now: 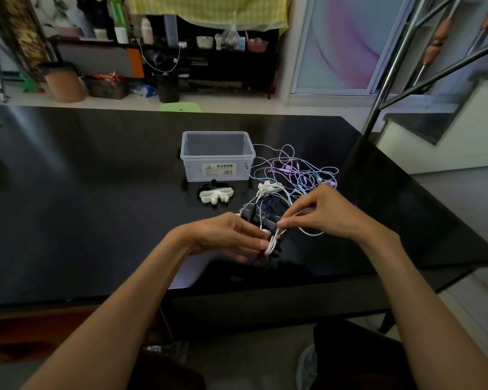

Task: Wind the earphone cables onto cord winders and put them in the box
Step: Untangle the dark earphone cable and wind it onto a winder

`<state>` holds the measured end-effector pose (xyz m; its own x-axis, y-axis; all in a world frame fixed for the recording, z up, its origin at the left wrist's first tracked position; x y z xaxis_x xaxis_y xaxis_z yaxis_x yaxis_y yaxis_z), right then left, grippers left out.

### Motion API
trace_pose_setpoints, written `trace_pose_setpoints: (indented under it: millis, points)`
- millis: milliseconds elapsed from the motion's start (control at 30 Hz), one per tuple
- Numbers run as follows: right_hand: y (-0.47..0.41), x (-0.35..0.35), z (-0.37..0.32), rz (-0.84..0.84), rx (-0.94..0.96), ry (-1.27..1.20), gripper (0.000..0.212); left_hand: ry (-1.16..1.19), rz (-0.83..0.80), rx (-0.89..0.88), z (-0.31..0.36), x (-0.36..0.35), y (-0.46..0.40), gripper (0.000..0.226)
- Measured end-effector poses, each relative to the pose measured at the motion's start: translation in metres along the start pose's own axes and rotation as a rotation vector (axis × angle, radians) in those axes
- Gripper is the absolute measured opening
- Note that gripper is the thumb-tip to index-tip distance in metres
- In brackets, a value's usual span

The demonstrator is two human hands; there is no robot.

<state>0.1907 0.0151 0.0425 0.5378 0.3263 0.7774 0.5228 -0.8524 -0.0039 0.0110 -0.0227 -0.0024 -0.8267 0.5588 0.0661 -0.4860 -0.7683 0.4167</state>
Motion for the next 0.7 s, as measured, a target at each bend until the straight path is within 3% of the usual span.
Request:
trace_pose_setpoints:
  millis: [67, 267, 367, 533, 700]
  points:
    - [0.001, -0.002, 0.005, -0.117, -0.038, -0.026, 0.030, -0.020, -0.068, 0.000, -0.001, 0.001, 0.003, 0.029]
    - [0.011, -0.005, 0.014, -0.427, -0.151, -0.263, 0.022, 0.058, -0.289, -0.067, 0.004, -0.007, 0.013, 0.029]
    - [0.006, -0.009, 0.019, -0.335, -0.178, -0.331, 0.022, 0.149, -0.203, -0.179, 0.011, -0.002, 0.012, 0.033]
    - [-0.010, -0.019, 0.009, 0.007, -0.145, -0.388, 0.020, 0.350, 0.096, -0.279, 0.010, 0.008, -0.002, 0.032]
    - [-0.026, -0.034, 0.003, 0.220, -0.064, -0.205, 0.017, 0.583, 0.318, -0.322, 0.005, 0.011, -0.015, 0.027]
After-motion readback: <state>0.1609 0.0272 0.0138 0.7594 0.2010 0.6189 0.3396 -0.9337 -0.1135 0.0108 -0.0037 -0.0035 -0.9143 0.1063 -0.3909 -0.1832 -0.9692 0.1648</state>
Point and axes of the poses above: each hand's wrist, its own y-axis away from the middle knuckle, its own x-axis out of the back of the hand, z = x × y, the point moved 3 cm from there along -y, towards the middle knuckle, and after that the axes turned 6 degrees about y, right-handed, at the moved point
